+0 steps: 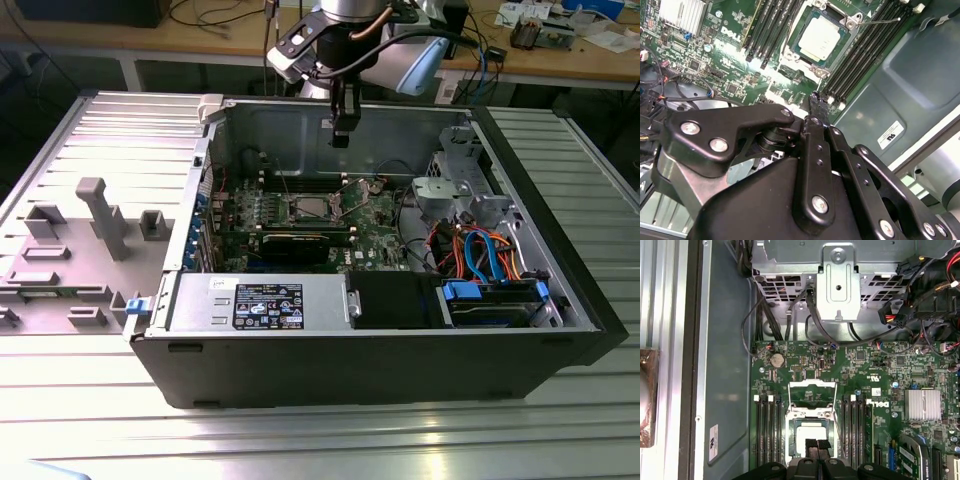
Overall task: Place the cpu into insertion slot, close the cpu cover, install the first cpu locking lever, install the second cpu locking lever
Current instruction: 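Close the cpu cover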
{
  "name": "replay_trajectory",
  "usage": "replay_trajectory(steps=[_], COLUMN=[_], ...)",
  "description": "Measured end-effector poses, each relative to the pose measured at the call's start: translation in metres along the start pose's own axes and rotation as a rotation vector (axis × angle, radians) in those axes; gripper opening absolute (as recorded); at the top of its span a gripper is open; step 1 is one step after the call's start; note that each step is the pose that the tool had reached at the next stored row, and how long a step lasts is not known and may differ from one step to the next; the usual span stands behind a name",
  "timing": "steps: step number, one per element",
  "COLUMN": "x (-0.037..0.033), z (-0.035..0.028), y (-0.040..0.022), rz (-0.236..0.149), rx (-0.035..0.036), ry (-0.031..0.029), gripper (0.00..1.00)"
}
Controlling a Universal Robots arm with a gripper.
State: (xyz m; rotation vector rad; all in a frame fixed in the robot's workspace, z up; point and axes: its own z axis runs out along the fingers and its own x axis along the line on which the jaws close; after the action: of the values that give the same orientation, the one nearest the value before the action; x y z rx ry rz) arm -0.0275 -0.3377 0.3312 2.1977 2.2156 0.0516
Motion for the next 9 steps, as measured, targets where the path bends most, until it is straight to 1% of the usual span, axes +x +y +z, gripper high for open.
replay_trajectory(steps=[9], x=[0.0000], z=[0.0000], y=[0.0003], rz=[0.000], rx=[0.0000], ry=[0.0000], gripper=[0.11])
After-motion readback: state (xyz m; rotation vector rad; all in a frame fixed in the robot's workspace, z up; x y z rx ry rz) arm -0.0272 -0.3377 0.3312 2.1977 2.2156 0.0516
